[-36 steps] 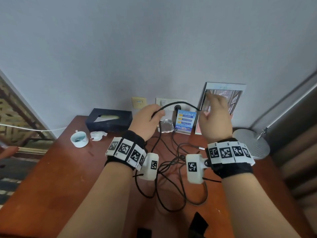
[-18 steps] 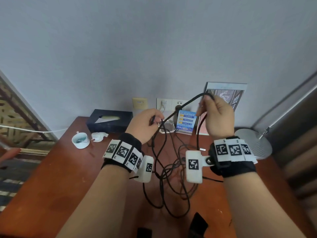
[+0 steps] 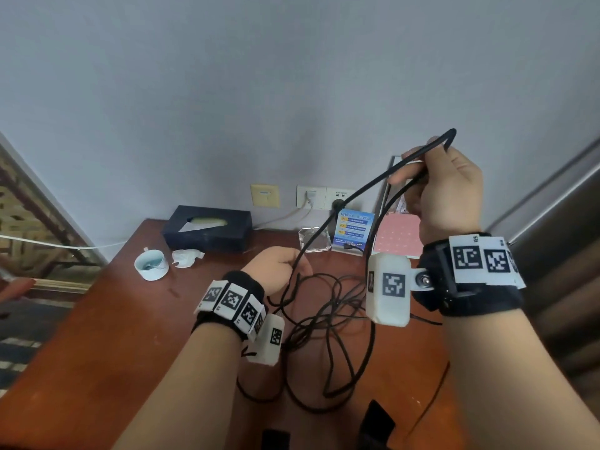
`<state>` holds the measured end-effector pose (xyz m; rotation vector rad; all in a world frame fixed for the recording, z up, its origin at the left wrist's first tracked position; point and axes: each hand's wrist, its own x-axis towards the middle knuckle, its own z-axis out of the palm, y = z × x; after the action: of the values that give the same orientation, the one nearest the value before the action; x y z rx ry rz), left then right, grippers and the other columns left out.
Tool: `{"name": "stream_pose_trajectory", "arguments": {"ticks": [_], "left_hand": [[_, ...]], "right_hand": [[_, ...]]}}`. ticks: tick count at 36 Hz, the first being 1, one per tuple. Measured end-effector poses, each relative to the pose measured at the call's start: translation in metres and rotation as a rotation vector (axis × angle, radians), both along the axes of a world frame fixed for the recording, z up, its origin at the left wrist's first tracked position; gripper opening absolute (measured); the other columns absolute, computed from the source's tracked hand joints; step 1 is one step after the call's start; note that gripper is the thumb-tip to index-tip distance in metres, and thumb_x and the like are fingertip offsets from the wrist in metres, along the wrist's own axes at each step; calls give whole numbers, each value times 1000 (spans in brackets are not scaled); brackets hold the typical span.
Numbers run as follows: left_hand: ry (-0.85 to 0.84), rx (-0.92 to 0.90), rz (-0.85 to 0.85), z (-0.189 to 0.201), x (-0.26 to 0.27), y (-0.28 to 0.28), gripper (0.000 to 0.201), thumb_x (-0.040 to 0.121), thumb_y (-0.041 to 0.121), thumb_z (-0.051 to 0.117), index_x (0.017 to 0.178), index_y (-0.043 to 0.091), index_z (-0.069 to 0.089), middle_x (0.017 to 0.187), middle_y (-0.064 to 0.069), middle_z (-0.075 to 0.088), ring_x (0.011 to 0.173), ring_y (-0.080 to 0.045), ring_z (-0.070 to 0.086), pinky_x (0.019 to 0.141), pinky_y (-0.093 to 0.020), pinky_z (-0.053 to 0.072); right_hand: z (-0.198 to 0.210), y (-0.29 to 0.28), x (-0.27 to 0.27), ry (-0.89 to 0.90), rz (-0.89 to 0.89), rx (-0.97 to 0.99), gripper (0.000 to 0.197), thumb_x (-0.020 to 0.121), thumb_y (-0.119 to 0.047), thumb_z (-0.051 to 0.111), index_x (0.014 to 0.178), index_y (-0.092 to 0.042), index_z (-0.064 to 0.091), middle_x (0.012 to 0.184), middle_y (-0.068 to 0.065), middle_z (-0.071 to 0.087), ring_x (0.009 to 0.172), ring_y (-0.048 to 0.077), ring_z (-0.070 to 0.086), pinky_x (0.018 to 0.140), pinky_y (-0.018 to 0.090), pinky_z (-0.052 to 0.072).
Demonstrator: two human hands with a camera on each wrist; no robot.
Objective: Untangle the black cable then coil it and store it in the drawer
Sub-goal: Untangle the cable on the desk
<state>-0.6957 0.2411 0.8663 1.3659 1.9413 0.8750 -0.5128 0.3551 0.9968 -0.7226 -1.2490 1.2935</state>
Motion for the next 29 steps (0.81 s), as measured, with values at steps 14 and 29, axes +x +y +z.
{"name": "stream_pose_trajectory", "arguments": {"ticks": [14, 29], "left_hand": [[42, 219, 280, 15, -21, 2, 20, 96, 11, 45, 101, 25, 56, 88, 8, 69, 72, -10, 56, 73, -26, 45], [270, 430, 39, 48, 22, 18, 27, 88, 2, 57, 112, 11, 67, 103, -2, 70, 91, -12, 59, 74, -2, 34]], "right_hand": [[-43, 21, 25, -976, -404, 132, 82, 78, 7, 39, 149, -24, 15, 148, 6, 21, 105, 34, 55, 80, 41, 43], [-56, -27, -30, -1100, 247, 584, 32, 92, -31, 53, 120, -15, 55, 114, 8, 54, 101, 22, 57, 85, 33, 45]]}}
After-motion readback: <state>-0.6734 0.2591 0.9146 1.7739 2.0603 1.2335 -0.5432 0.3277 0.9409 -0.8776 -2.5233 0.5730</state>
